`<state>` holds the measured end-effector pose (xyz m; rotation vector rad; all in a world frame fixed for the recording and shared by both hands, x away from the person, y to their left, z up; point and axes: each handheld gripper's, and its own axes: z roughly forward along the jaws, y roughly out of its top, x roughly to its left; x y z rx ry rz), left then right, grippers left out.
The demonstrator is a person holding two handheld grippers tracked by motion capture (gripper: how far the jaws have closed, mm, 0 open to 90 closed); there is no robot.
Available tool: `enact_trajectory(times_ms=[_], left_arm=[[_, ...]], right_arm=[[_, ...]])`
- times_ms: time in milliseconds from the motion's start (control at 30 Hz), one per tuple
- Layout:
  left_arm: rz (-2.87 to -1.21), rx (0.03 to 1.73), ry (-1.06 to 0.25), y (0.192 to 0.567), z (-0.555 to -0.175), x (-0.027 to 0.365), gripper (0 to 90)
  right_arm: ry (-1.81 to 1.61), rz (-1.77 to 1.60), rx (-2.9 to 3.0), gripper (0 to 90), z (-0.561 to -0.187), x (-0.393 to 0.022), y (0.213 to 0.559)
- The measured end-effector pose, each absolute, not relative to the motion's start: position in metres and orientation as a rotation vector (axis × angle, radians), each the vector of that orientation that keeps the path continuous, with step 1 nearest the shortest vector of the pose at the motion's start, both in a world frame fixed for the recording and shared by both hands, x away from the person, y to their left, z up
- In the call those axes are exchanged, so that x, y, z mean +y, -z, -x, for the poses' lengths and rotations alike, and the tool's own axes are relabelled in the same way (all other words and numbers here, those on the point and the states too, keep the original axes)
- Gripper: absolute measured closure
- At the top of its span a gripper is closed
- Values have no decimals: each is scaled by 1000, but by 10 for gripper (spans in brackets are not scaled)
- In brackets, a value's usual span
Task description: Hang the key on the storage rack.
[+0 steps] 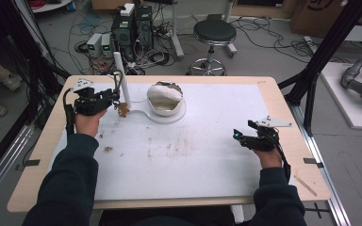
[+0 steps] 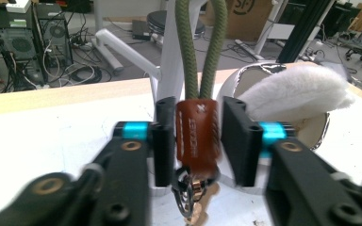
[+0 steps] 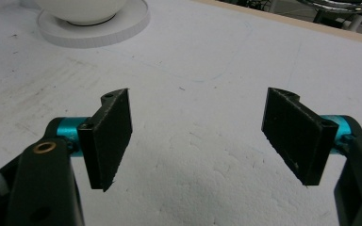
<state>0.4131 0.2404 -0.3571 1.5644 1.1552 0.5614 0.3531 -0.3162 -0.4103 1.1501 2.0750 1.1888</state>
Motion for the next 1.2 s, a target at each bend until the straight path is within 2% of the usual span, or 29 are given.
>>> enact_trajectory(times_ms=[367,500,667,833,1200], left_arm=[[-1504,1090,-490,384,-389,250,232],[-1525,1010,-488,393,-373,247,212],[-1637,951,-519,391,-365,239,216],[-1627,887,-508,396,-358,230,216],[-1599,932,-527,410,-351,231,197]], right_arm=[[-1186,-1160,2071,253,-352,-318,411],[-1183,-1154,2076,253,-352,-318,412],[-1179,-1164,2080,252,-352,-318,413],[-1180,-1183,2086,233,-354,-319,416],[-1197,-1172,2077,222,-352,-322,414]])
